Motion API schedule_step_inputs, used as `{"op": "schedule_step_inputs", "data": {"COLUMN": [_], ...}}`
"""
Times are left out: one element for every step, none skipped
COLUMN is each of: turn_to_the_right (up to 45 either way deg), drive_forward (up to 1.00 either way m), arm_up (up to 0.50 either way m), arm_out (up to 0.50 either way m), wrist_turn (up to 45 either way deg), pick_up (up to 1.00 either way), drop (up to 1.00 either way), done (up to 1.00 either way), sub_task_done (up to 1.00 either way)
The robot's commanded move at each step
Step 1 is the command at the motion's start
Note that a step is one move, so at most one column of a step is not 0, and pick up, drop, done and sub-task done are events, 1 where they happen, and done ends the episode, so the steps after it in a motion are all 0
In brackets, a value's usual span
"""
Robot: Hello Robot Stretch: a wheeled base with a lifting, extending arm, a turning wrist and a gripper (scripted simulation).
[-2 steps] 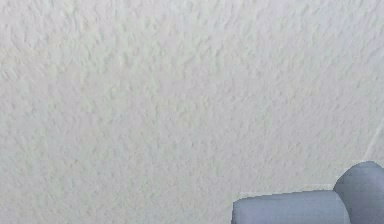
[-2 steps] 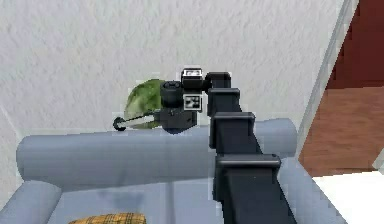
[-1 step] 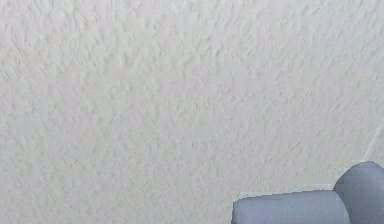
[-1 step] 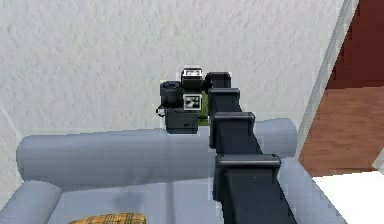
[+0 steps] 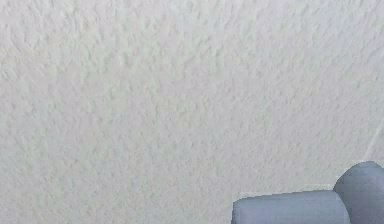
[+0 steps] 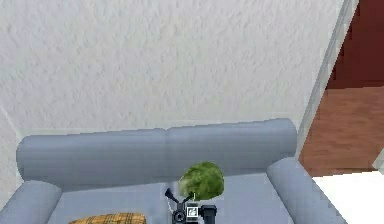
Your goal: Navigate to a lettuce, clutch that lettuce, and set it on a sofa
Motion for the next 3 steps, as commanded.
{"op": "schedule_step_inputs", "data": {"turn_to_the_right": [0.0, 0.0, 0.0], "drive_forward": [0.00, 0.00, 0.00], "arm_up": [-0.32, 0.00, 0.10], "arm_out": [0.00, 0.00, 0.00], "wrist_turn": [0.0, 0.0, 0.0], "pick_up": [0.00, 0.00, 0.00], "drop": [0.00, 1.00, 0.00], "done": [0.00, 0.00, 0.00], "sub_task_done": [0.00, 0.00, 0.00]}}
